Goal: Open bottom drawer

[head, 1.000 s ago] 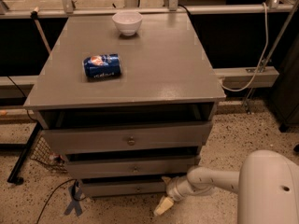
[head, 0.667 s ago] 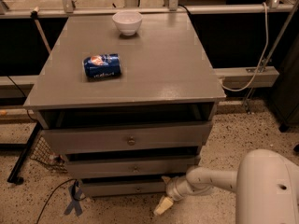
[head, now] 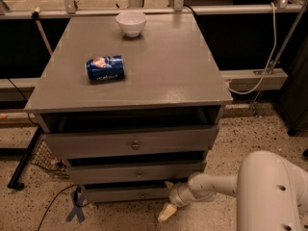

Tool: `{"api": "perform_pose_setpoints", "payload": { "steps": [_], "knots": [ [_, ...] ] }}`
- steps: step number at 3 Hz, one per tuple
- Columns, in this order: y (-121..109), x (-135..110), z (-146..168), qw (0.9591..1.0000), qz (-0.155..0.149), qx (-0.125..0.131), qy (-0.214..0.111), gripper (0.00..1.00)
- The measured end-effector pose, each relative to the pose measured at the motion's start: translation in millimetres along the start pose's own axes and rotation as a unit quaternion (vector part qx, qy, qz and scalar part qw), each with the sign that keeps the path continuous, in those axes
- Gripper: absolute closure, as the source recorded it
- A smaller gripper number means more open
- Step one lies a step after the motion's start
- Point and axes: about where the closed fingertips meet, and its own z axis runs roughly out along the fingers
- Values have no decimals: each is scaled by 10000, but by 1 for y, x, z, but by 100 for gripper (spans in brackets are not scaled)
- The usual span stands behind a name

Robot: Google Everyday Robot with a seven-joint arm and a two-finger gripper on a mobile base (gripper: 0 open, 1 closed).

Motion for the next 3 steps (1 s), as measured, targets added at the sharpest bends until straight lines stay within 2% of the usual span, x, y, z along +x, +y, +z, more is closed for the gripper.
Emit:
{"api": "perform_pose_setpoints", "payload": {
  "steps": [2,3],
  "knots": [
    [-11,3,14,9986,-296,258,343,0],
    [-11,3,14,9986,-298,259,344,0]
  ]
}}
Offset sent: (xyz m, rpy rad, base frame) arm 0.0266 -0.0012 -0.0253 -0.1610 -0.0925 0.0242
